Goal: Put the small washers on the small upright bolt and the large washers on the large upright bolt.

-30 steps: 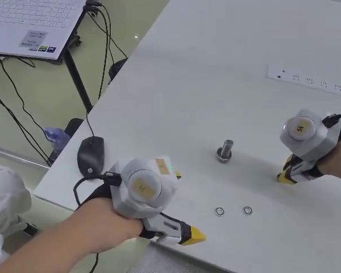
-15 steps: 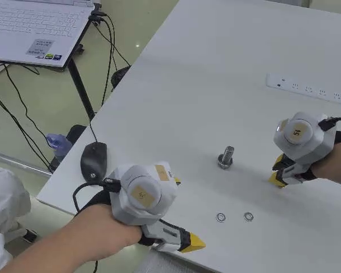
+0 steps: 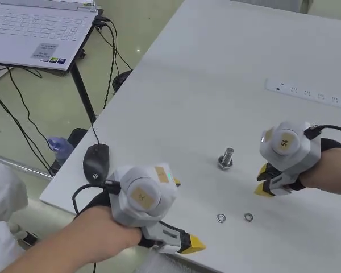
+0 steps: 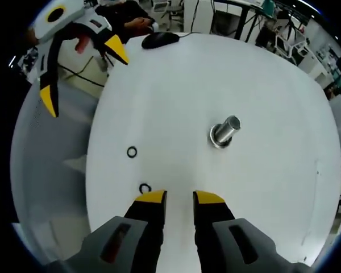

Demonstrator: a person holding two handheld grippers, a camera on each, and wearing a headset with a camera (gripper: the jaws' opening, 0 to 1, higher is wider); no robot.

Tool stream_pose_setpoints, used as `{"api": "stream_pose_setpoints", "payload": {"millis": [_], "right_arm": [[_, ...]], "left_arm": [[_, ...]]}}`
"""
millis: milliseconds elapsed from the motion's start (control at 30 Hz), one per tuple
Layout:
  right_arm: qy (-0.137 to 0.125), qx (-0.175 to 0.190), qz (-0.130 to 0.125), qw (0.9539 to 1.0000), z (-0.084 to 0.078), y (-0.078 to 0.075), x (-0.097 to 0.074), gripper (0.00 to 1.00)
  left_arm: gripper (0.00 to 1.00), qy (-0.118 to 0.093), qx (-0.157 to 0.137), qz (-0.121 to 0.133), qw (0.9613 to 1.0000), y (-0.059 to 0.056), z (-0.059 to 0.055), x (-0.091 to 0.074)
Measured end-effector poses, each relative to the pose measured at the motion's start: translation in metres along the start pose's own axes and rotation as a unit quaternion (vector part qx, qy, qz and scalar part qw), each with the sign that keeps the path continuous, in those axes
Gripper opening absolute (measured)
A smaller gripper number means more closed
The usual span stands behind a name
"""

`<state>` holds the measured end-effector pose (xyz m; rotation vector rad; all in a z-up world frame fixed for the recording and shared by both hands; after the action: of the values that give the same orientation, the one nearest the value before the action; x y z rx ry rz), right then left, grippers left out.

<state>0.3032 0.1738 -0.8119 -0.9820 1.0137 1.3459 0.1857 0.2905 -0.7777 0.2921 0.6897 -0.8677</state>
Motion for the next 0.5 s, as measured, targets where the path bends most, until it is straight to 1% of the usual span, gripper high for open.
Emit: {"api": "stream_pose_setpoints", "payload": {"millis": [233,367,500], "right_arm": [[0.005,-0.004,0.008,0.9999,-0.006,0.007,0.01,0.2],[0.009,-0.008,0.012,0.9999,-0.008,0.013,0.015,0.2],[0.009,-0.01,0.017,0.9998,-0.011,0.023,0.017,0.21]], "left_arm": [[0.75,0.001,0.002,-0.003,1.0,0.0,0.0,0.001],[0.75,0.001,0.002,-0.004,1.0,0.001,-0.001,0.001],[0.75,0.003,0.003,-0.005,1.0,0.002,-0.002,0.001]]}}
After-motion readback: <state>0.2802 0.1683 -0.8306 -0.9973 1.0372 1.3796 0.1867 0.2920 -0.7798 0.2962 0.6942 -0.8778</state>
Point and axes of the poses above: the centre of the closed fingertips' face, and the gripper's own axes: x roughly forward along the fingers, y roughly to its left, z roughly out of its top, the point moved 2 cm from there along -x, roughly backward along the fingers, and after that the axes turned 4 degrees about x, right-handed, at the moved point
